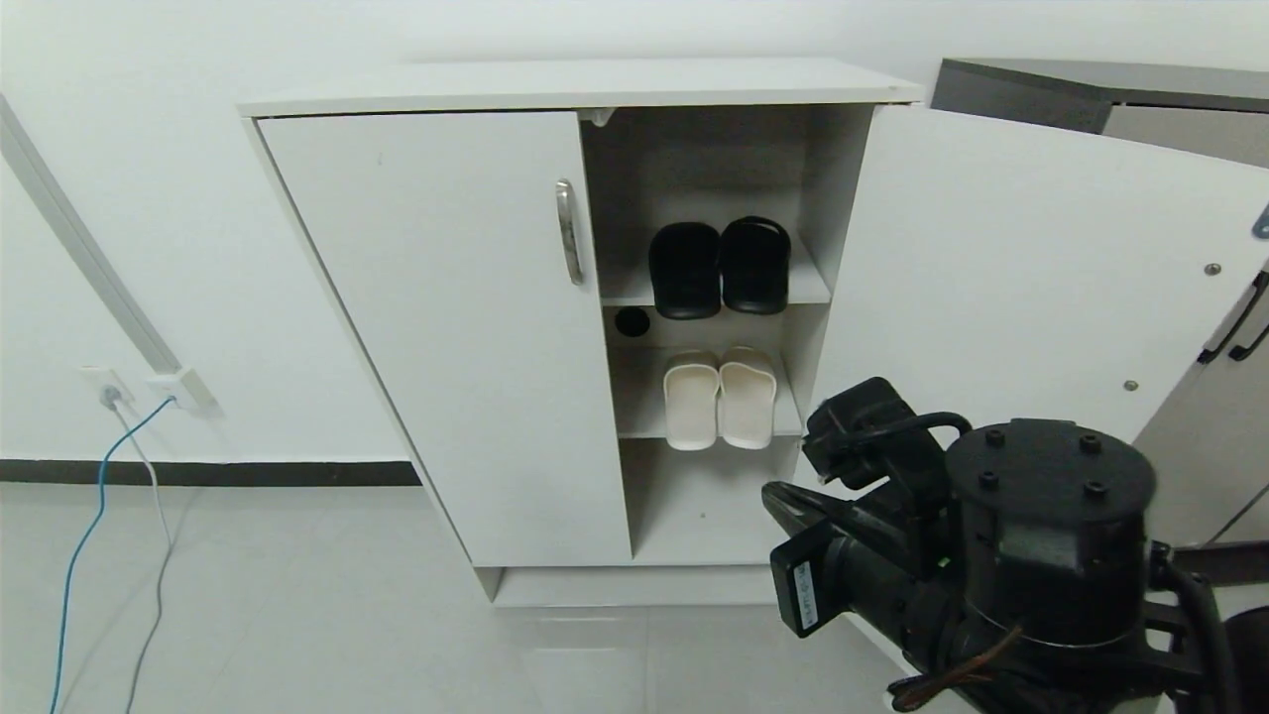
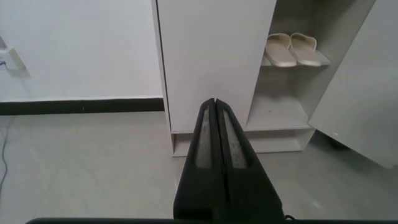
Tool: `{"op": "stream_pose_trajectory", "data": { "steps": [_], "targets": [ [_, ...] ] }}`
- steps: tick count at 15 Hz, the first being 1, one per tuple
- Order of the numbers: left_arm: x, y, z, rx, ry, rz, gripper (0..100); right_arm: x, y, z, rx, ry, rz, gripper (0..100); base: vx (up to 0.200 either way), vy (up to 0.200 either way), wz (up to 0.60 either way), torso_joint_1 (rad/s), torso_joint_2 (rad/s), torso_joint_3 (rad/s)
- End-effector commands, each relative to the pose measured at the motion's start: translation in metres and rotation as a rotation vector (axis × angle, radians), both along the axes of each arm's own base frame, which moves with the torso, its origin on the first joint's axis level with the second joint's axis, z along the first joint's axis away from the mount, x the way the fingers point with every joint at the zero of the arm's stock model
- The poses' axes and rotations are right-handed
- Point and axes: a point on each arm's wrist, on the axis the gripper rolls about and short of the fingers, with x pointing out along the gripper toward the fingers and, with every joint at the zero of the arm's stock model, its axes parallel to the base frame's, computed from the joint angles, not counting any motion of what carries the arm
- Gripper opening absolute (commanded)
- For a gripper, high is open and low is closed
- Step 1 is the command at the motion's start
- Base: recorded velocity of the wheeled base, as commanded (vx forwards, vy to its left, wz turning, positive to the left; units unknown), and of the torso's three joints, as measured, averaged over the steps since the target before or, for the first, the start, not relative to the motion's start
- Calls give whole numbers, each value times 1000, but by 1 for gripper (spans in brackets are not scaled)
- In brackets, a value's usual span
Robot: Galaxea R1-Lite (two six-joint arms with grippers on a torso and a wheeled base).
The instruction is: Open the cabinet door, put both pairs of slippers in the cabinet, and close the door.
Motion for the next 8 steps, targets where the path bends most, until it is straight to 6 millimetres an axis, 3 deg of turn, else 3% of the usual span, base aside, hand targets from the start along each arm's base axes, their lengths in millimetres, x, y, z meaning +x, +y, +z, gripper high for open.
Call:
{"op": "stream_pose_trajectory", "data": {
  "steps": [1, 8],
  "targets": [
    [0, 0, 0, 0, -2, 1, 0, 0, 0, 0, 2, -2, 0, 0, 0, 0, 0, 22, -349, -369],
    [0, 0, 0, 0, -2, 1, 0, 0, 0, 0, 1, -1, -2, 0, 0, 0, 0, 81, -497, -359]
  ]
}}
